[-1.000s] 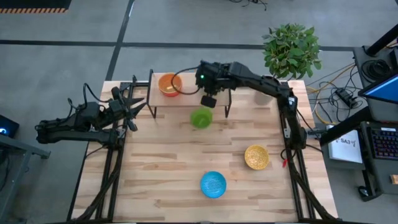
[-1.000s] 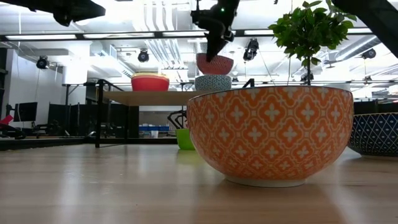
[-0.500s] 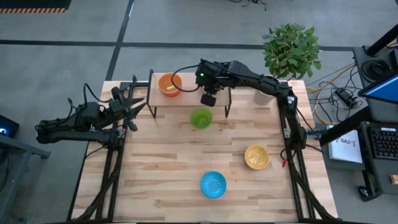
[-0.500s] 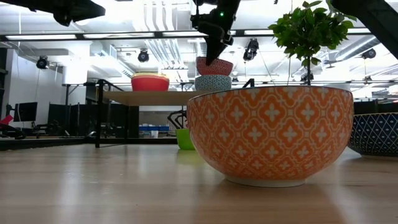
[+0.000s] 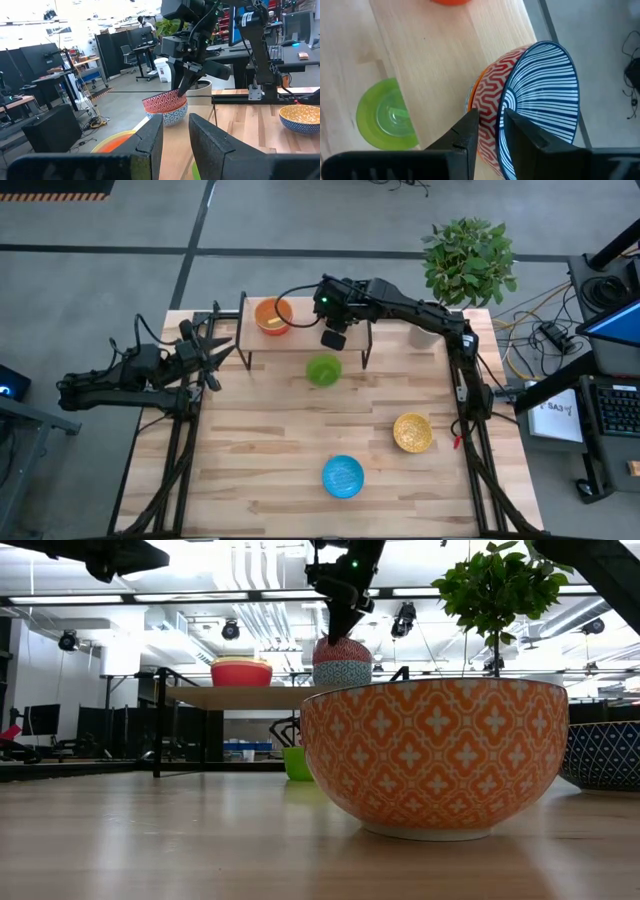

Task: Place and stack bowls onto a shelf
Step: Stack the blue patterned bowl on top of the orange patterned bowl on the shelf

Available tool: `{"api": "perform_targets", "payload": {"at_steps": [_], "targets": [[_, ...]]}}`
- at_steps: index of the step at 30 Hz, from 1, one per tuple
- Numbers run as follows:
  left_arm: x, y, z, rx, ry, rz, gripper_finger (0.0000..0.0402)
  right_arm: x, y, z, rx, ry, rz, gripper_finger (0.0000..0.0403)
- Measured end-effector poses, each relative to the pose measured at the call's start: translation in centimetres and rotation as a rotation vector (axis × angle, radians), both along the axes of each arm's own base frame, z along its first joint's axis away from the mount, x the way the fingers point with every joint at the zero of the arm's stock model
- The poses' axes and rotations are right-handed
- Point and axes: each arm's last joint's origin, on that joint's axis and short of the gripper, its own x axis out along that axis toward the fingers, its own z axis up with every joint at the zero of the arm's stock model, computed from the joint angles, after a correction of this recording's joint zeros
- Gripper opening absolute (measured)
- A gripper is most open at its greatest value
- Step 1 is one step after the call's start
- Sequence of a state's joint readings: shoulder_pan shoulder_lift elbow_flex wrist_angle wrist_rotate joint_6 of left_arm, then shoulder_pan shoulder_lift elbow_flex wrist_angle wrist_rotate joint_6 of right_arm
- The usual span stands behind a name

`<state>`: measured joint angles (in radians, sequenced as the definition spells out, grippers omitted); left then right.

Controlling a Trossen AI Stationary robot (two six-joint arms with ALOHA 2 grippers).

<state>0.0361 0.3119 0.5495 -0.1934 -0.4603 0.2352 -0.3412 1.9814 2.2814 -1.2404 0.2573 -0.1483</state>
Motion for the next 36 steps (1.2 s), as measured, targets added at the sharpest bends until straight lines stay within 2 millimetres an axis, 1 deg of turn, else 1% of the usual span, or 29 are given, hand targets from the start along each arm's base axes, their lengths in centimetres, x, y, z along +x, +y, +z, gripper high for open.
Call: {"api": "perform_targets", "payload": {"at_steps": [5,8,10,14,17,20,24,27,31,33,36], "targets": [[0.0,0.0,0.0,0.0,0.002,0.0,0.0077,-0.4,0.3,0.8,-0.01,-0.023,0.003,0.008],[0.0,0.0,0.0,0.0,0.001,0.0,0.0077,-0.5,0.4,1.6,-0.02,-0.08,0.002,0.0073],[0.0,0.0,0.0,0.0,0.001,0.0,0.0077,-0.1,0.4,2.0,-0.006,-0.145,0.027,0.0068],[0.0,0.0,0.0,0.0,0.001,0.0,0.0077,1.2,0.2,2.5,0.008,-0.307,0.096,0.0051],[0.0,0.0,0.0,0.0,0.002,0.0,0.0077,2.1,0.0,1.7,-0.01,-0.358,0.112,0.0033],[0.0,0.0,-0.1,-0.001,0.005,0.0,0.0077,2.6,-0.6,0.1,-0.045,-0.345,0.09,0.0014],[0.0,0.0,-0.1,0.0,0.007,0.0,0.0077,2.8,-1.7,-2.0,-0.077,-0.319,0.04,0.0009],[0.0,0.0,-0.1,-0.001,0.007,0.0,0.0077,2.7,-2.3,-3.0,-0.071,-0.306,0.022,0.0009],[0.0,0.0,-0.1,-0.001,0.006,0.0,0.0077,2.8,-2.6,-3.0,-0.06,-0.341,-0.005,0.0009],[0.0,0.0,-0.1,-0.001,0.006,0.0,0.0077,2.9,-2.6,-2.4,-0.07,-0.366,0.005,0.0009],[0.0,0.0,-0.1,-0.001,0.006,0.0,0.0077,2.9,-1.9,-1.0,-0.082,-0.408,0.017,0.0009]]}}
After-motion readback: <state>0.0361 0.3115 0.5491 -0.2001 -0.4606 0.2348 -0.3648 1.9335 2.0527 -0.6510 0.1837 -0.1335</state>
